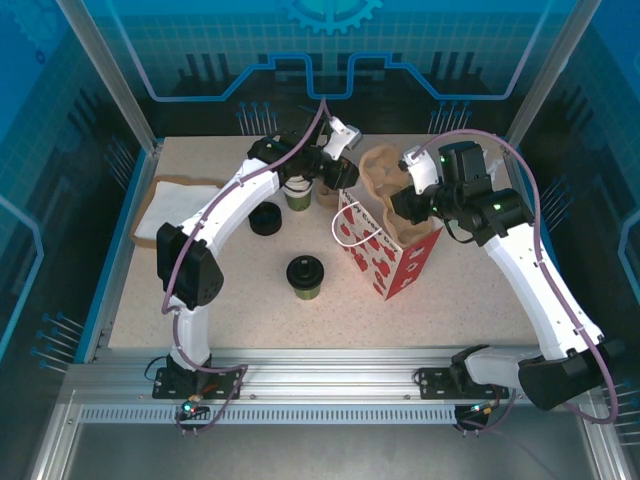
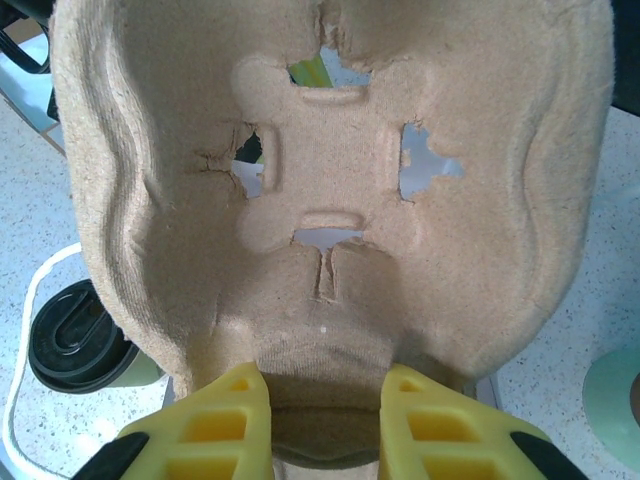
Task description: Pack the takeout coffee
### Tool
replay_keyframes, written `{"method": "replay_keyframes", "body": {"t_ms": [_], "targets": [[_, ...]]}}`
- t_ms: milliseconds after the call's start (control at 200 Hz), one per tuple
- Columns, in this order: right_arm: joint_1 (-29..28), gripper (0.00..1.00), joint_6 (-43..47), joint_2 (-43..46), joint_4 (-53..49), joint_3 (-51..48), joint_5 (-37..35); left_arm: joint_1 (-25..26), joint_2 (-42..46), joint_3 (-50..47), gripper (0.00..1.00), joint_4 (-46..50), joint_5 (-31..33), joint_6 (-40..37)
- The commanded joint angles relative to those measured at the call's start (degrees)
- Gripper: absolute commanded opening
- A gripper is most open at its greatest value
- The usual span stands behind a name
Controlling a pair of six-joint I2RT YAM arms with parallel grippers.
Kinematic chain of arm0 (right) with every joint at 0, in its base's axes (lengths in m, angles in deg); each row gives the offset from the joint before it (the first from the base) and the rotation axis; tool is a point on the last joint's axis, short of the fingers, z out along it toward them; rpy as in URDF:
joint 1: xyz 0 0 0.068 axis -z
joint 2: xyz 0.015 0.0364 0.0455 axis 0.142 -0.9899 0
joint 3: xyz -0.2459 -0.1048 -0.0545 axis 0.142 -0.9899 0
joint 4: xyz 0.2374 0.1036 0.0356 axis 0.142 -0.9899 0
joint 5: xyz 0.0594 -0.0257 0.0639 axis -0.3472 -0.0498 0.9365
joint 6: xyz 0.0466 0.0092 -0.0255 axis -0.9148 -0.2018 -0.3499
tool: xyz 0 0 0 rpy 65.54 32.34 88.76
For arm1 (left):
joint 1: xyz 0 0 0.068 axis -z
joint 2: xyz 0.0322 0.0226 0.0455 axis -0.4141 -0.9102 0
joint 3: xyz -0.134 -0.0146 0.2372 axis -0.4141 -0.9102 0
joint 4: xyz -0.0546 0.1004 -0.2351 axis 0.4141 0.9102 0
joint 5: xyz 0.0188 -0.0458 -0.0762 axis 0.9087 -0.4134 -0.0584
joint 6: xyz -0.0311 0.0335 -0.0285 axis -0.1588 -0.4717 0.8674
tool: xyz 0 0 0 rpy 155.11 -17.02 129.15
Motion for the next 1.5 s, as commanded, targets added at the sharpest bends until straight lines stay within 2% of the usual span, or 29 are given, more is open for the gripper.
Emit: {"method": "replay_keyframes", "body": {"t_ms": [0, 335, 1136, 1491], "targets": [[0.8, 0.22, 0.6, -0.1, -2.3, 0.5, 0.9, -0.7, 2.5, -1.1, 0.22, -1.0, -1.6, 1.4], [0.8, 0.22, 0.2, -2.6, -5.4, 1.6, 0.8, -1.2, 3.6, -3.3, 0.3, -3.1, -1.6, 1.9], [-0.5, 0.22, 0.7, -6.4, -10.4, 2.9, -2.1, -2.7, 4.6, -4.6, 0.38, -4.2, -1.8, 2.2], [-1.9, 0.22, 1.2, -8.1, -12.0, 3.6, -4.2, -2.8, 5.3, -5.4, 0.43, -5.9, -3.8, 3.1]]}}
